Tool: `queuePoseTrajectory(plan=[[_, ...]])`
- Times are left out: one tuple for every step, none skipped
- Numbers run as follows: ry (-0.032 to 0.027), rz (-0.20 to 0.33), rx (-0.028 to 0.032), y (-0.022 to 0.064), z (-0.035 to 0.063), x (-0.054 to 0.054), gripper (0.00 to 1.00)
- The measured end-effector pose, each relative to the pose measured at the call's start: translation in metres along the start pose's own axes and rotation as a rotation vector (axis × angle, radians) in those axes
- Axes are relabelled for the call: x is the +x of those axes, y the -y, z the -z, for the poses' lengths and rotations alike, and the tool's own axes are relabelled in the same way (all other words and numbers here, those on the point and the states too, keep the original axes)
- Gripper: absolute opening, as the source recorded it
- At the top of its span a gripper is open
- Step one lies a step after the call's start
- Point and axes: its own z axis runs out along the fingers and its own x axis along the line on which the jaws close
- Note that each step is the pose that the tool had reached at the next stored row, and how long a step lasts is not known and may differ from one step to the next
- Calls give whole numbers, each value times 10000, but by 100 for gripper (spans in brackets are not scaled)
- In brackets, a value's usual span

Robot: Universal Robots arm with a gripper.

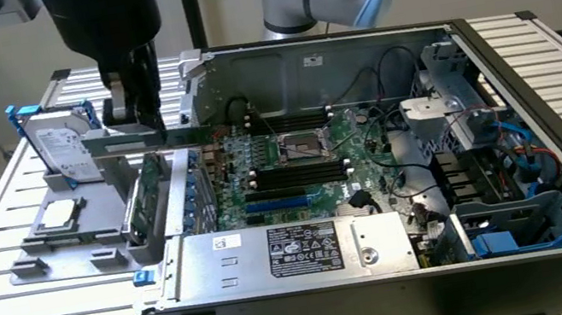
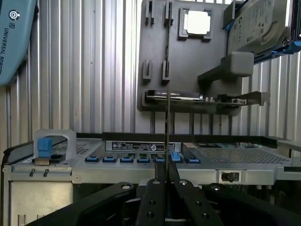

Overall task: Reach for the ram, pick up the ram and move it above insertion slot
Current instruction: 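Pick up the ram and move it above insertion slot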

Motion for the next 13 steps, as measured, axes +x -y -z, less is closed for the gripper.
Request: queuePoseTrajectory(plan=[[16,3,-1,45,2,1,13],[31,3,-2,91,4,1,13],[45,5,-2,136,6,1,13],[60,6,-2,181,8,1,13],[73,9,-3,226,10,2,13],[86,10,-3,271,11,2,13],[97,11,-3,320,13,2,13],[105,13,-4,365,15,2,13],[109,16,-5,410,17,3,13],[110,17,-7,455,19,3,13],[112,19,-8,500,21,3,13],[114,21,-9,544,22,3,13],[115,24,-10,590,24,4,13]])
